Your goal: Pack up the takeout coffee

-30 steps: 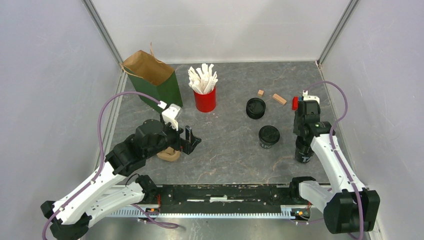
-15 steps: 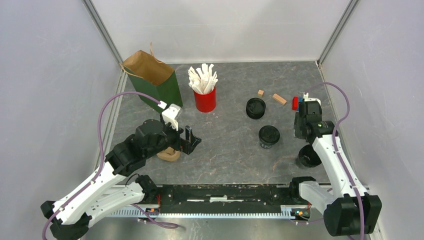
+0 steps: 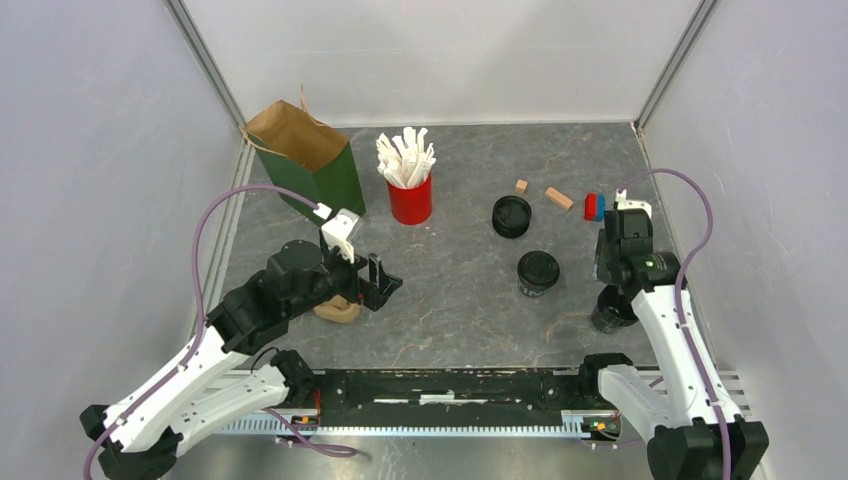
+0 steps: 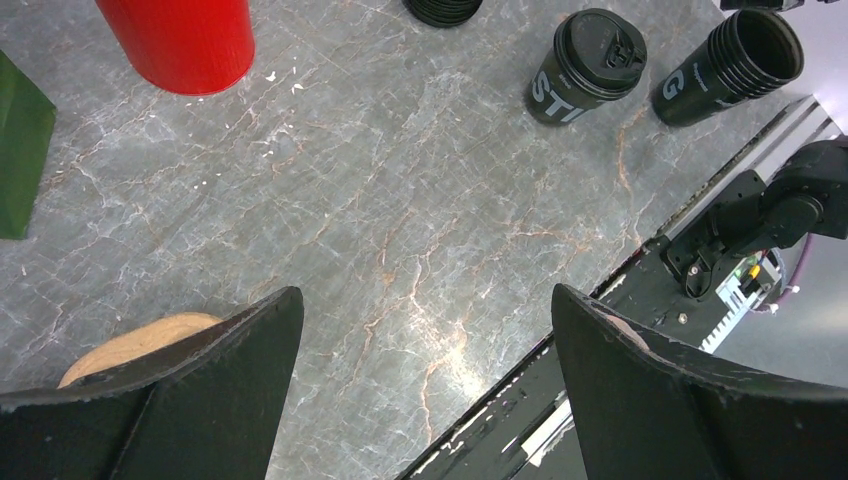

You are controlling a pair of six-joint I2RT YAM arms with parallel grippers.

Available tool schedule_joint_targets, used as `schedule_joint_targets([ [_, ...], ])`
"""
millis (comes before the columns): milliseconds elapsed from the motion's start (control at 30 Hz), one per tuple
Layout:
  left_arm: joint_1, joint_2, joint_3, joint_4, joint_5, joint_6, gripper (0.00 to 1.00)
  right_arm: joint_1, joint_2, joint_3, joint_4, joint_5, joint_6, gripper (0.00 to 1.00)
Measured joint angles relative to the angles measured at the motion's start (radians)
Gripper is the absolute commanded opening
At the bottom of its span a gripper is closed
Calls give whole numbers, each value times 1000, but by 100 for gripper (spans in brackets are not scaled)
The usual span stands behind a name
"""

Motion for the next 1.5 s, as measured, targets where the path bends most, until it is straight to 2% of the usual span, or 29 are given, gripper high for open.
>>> schedule_joint_targets([
  [167,0,-12,0,0,0,0,100,0,-21,-1,-20,-1,11,42],
  [433,0,-13,0,0,0,0,100,0,-44,-47,-18,-18,29,41],
  [633,0,-13,0,0,0,0,100,0,-46,-84,-11,-27,33,25],
  [867,0,-13,-4,0,0,0,100,0,-56,-91,0,-33,29,22],
  [1100,0,-12,-6,0,0,0,100,-1,-40,-91,93,-120,-51,18],
  [1233,0,-12,-9,0,0,0,100,-2,2,-91,161,-166,-104,12],
  [1400,0,-7,-10,0,0,0,100,-2,48,-91,194,-161,-129,15],
  [1500,0,-6,-10,0,-1,0,100,-2,55,-91,179,-141,-128,27],
])
